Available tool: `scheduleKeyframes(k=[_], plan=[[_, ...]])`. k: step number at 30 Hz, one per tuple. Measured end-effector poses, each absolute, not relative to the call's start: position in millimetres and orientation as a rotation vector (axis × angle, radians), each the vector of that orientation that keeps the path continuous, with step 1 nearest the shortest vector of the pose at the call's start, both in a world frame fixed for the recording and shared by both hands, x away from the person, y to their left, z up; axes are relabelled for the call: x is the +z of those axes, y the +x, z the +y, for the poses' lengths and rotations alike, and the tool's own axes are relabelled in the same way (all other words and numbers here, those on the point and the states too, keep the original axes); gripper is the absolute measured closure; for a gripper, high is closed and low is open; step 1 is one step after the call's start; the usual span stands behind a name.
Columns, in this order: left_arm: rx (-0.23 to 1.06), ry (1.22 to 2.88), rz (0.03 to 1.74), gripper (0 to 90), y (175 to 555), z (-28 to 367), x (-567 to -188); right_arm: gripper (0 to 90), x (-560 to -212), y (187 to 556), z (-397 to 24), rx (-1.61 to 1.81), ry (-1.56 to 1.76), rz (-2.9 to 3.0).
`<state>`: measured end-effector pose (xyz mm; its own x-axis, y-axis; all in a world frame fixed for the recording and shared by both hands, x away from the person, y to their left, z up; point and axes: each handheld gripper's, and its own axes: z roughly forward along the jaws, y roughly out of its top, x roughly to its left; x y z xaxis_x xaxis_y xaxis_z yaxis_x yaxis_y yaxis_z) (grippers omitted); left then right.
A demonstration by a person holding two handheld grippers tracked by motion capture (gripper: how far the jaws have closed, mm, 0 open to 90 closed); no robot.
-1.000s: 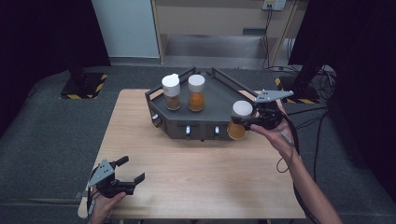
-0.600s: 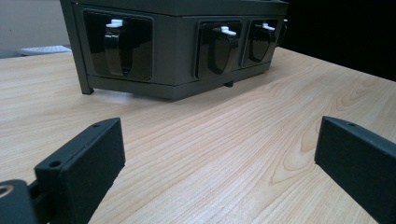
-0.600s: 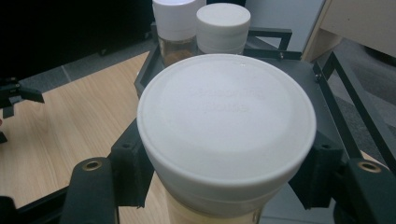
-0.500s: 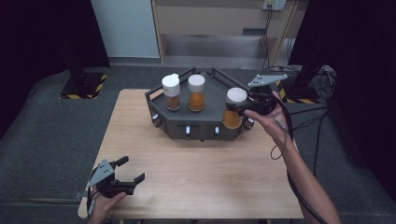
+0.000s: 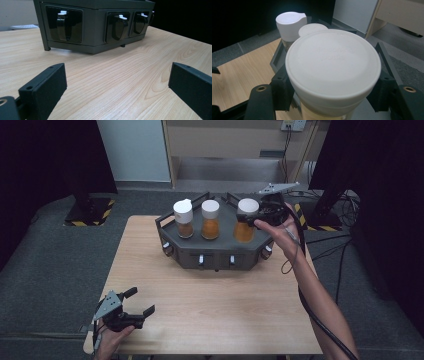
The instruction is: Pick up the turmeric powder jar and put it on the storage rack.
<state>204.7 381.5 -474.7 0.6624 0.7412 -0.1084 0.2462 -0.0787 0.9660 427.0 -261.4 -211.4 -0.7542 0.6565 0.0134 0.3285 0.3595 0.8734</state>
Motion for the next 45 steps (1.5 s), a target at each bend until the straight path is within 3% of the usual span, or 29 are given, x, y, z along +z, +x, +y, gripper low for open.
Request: scheduleKeyframes(k=[14, 45], plan=[[0.496, 1.638, 0.823, 0.7, 204.6, 381.9, -475.1, 33.5, -215.5, 452.6, -243.3, 1.299, 0.922, 2.254], [0.493, 1.638, 0.821, 0.7, 205.0, 382.4, -475.4, 33.4, -258.5, 481.2, -233.1, 1.259, 1.028, 2.244]])
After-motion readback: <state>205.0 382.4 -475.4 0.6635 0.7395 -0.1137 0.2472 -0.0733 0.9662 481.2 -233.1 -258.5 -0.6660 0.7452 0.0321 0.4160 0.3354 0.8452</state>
